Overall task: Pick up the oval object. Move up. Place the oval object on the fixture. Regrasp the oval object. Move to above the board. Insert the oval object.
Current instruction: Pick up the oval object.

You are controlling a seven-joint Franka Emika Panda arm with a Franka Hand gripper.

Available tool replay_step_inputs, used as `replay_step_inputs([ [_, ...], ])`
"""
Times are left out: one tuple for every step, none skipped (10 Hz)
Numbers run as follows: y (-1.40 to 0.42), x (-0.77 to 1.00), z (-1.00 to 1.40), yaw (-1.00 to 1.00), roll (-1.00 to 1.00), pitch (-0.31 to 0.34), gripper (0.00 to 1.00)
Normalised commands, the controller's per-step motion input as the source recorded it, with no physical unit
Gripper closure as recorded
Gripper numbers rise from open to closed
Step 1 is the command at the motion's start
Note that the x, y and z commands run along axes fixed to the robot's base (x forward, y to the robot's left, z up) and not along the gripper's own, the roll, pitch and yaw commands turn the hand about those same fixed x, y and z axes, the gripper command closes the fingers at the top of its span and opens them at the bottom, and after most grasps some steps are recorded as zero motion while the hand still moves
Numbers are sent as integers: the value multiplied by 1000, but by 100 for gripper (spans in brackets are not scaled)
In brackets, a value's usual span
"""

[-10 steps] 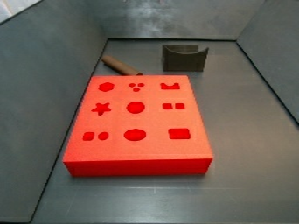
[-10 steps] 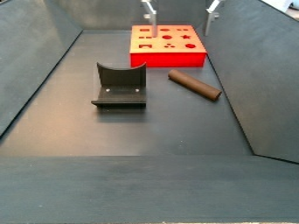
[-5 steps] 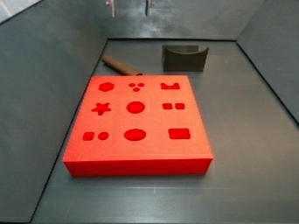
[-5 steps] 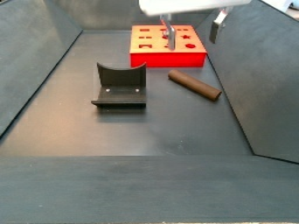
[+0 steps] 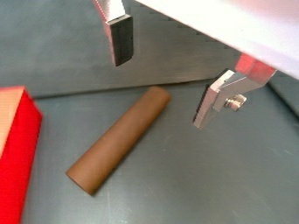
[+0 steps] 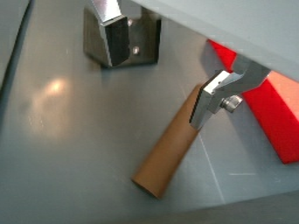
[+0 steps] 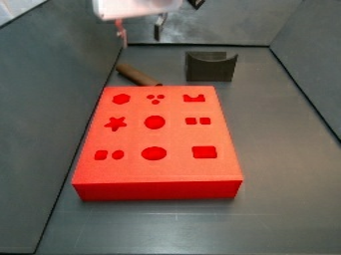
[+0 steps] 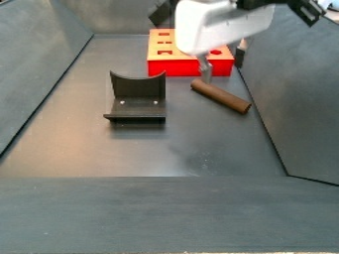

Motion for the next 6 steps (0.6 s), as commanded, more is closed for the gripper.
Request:
replay_step_inputs([
  [-437,-406,-686,534,109,-126,0],
  [-366,-257,-637,291,117,-117,0],
  [-251,-266,-623,69,164,-127,0],
  [-169,-189,-557,0,184,-106,0],
  [0,0,-494,-54,194,0,0],
  [0,209,-474,-149,160,16,0],
])
